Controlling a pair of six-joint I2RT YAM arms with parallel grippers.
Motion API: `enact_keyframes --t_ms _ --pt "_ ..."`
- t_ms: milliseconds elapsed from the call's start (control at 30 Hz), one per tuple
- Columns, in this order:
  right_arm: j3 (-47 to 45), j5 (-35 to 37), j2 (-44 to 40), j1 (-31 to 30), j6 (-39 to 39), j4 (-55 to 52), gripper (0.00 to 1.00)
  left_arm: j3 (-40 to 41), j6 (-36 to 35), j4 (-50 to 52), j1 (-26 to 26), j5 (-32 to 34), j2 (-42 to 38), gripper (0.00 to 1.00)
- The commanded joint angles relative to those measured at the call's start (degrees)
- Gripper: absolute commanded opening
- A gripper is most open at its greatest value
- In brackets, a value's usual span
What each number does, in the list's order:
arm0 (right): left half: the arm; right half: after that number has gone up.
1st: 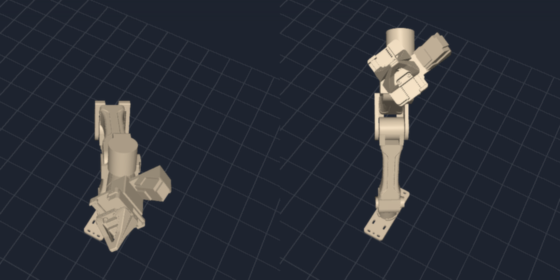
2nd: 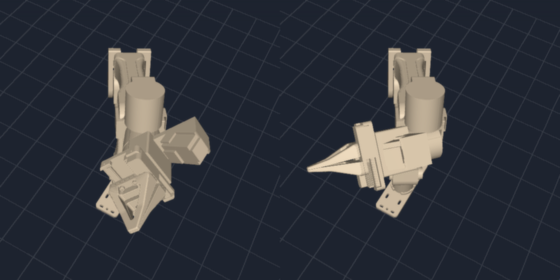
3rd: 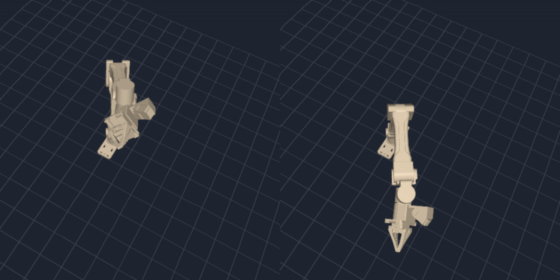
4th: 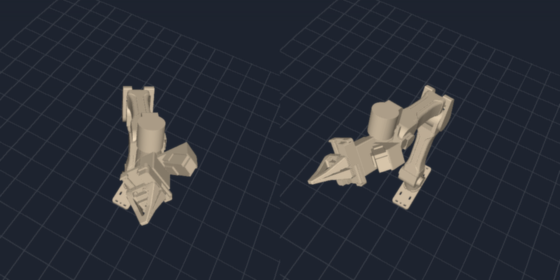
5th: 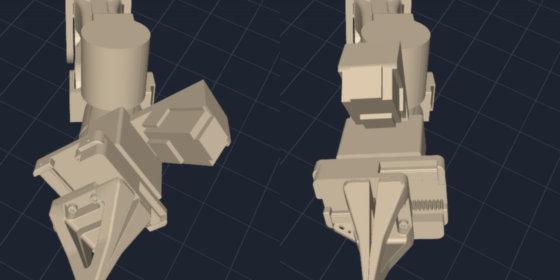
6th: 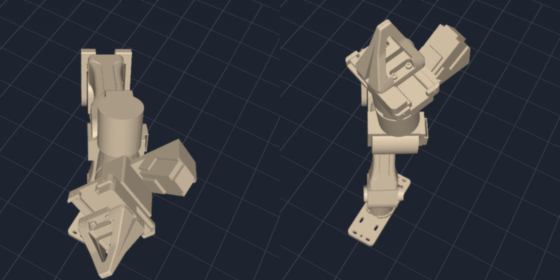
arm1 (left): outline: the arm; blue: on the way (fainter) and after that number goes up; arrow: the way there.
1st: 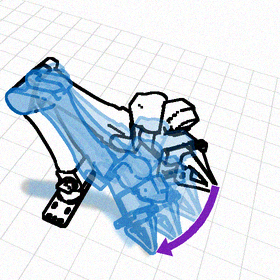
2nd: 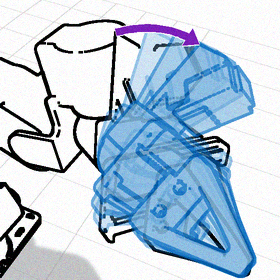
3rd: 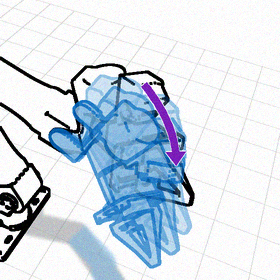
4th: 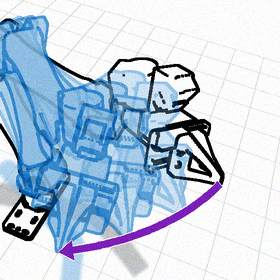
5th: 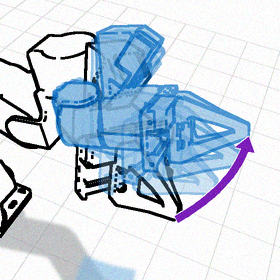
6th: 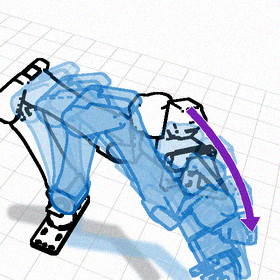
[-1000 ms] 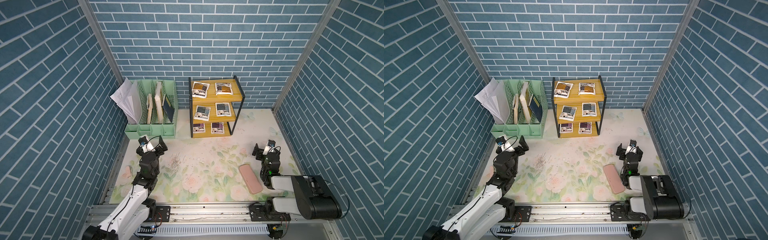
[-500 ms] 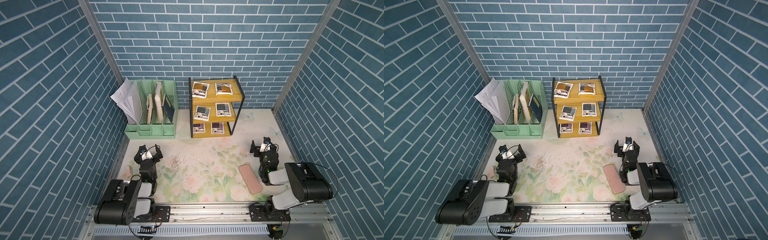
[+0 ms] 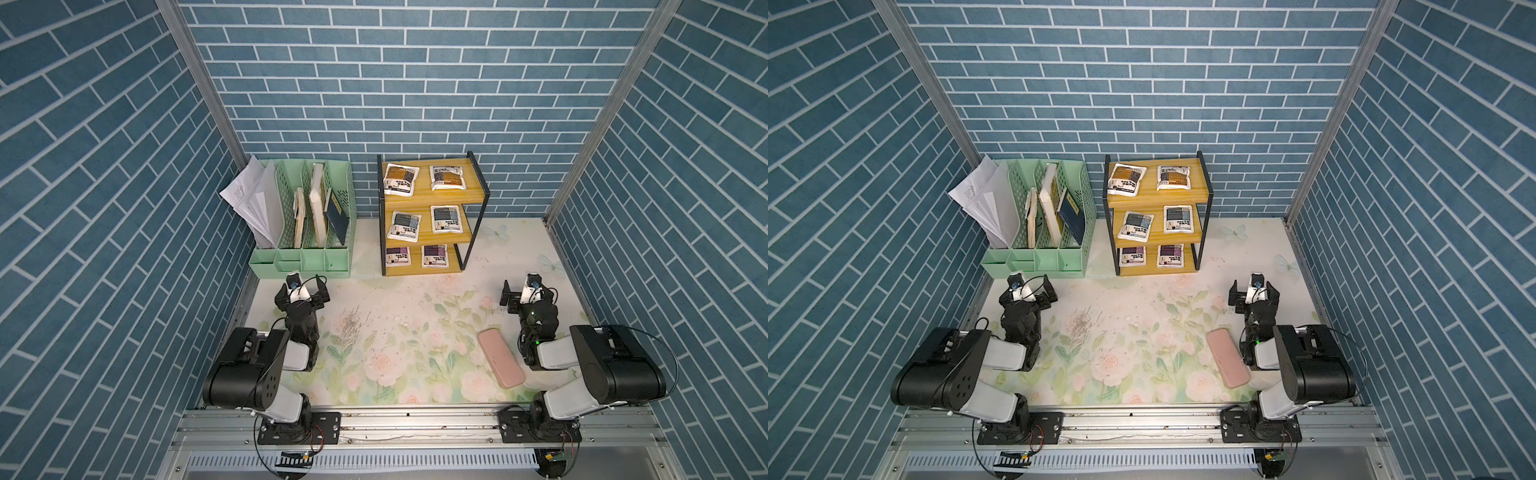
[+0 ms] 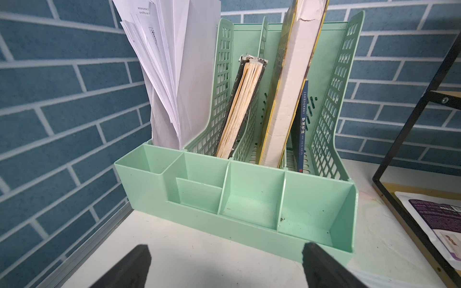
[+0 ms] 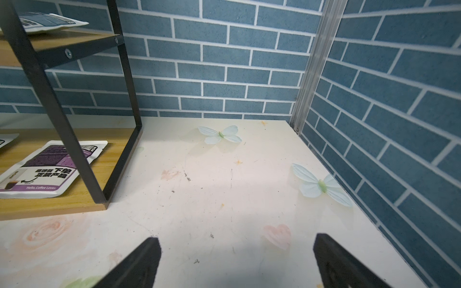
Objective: Place the bagged coffee beans on the shelf by color
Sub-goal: Reset both arms
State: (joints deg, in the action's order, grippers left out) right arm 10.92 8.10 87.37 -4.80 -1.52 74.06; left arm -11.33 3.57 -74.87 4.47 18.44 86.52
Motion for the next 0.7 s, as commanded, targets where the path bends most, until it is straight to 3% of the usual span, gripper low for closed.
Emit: enact_keyframes --t_ms 0,667 --pt "1.1 -0.6 0.3 0.3 -0.8 0.3 1.0 0.0 -0.5 0.8 -0.1 0.7 0.0 1.0" --pt "1.2 -0.9 0.3 0.4 -0.8 0.2 1.0 0.0 -0.5 0.4 -0.1 0.7 0.0 1.0"
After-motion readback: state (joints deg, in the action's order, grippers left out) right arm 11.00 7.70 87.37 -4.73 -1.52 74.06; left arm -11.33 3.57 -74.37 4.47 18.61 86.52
